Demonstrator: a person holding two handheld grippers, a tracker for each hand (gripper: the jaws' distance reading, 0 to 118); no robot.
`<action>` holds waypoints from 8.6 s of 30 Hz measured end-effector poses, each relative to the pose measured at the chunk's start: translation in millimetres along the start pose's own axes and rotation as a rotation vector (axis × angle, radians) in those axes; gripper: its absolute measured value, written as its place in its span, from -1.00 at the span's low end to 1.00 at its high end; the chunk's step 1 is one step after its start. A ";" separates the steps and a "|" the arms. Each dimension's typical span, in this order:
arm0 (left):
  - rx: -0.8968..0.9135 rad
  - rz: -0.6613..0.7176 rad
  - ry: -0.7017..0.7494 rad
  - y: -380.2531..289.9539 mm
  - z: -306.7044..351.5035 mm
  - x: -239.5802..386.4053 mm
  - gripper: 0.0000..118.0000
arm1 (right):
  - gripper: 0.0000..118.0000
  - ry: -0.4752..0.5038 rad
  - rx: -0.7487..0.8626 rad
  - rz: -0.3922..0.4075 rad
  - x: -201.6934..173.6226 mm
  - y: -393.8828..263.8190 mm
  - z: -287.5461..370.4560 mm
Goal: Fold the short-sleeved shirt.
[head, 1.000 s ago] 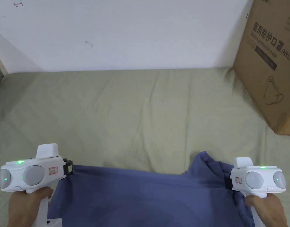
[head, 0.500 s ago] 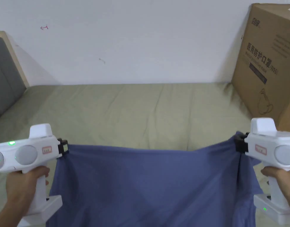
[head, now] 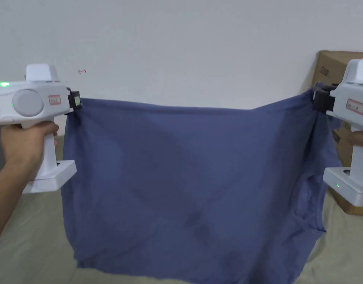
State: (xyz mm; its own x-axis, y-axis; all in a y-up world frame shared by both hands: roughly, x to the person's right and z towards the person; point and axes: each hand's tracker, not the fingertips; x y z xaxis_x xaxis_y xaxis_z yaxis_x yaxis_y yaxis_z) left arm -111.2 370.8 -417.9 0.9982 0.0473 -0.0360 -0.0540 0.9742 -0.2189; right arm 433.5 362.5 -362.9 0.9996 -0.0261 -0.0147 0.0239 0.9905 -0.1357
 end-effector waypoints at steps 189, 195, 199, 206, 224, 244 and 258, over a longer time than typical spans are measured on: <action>-0.813 -0.065 0.004 -412.2 -61.8 -10.2 -0.91 | -0.93 -0.134 -0.828 -0.025 -21.7 -403.9 -11.9; -0.841 -0.084 0.017 -405.9 -50.8 7.3 -0.70 | -0.89 -0.151 -0.868 -0.083 -34.3 -404.4 -2.2; -0.826 -0.022 0.006 -381.6 -39.5 4.4 0.62 | 0.43 -0.149 -0.785 -0.080 -41.1 -369.0 16.0; -0.484 0.001 -0.037 -304.2 19.8 17.4 0.75 | 0.62 -0.084 -0.488 -0.055 -59.5 -271.9 76.8; 0.028 -0.018 -0.095 -270.8 165.3 48.5 -1.00 | -1.00 -0.140 -0.060 0.078 -81.8 -226.9 201.1; -0.622 0.018 -0.035 -336.5 40.2 -13.0 -0.85 | -1.00 -0.133 -0.142 0.043 -75.2 -244.9 159.4; -0.880 0.001 0.094 -421.1 -28.8 -27.8 -0.29 | -1.00 -0.172 -0.280 0.032 -61.4 -281.3 113.0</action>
State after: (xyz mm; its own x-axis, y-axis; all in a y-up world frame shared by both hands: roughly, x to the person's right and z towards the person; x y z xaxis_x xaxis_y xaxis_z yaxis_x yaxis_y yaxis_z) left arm -116.9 -47.1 -352.8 0.9941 -0.0084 -0.1083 -0.0930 0.4492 -0.8886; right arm 367.5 100.7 -211.8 0.9887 0.0511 0.1409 0.0106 0.9140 -0.4056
